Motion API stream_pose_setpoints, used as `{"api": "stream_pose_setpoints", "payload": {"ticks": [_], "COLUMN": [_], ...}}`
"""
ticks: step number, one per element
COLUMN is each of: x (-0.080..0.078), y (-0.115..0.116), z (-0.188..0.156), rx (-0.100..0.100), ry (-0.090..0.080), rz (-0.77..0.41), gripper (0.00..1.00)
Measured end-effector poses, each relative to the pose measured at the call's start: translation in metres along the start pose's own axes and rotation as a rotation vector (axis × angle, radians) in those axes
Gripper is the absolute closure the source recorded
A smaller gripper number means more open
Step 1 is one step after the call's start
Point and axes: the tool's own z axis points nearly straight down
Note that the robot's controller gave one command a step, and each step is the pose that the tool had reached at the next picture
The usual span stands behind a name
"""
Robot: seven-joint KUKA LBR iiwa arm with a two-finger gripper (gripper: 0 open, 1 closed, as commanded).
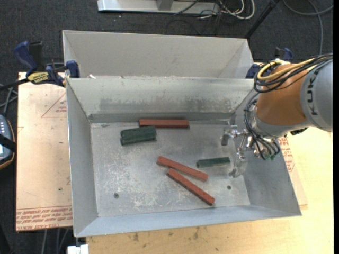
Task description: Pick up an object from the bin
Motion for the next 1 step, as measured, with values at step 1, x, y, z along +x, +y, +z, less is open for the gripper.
{"api": "stream_pose_setpoints", "payload": {"ticks": [1], "x": [-0.043], "y": [0.0067], "z": [0.0276], "rx": [-0.001], "ry": [0.004], "rz": [0.258], "gripper": [1.0]}}
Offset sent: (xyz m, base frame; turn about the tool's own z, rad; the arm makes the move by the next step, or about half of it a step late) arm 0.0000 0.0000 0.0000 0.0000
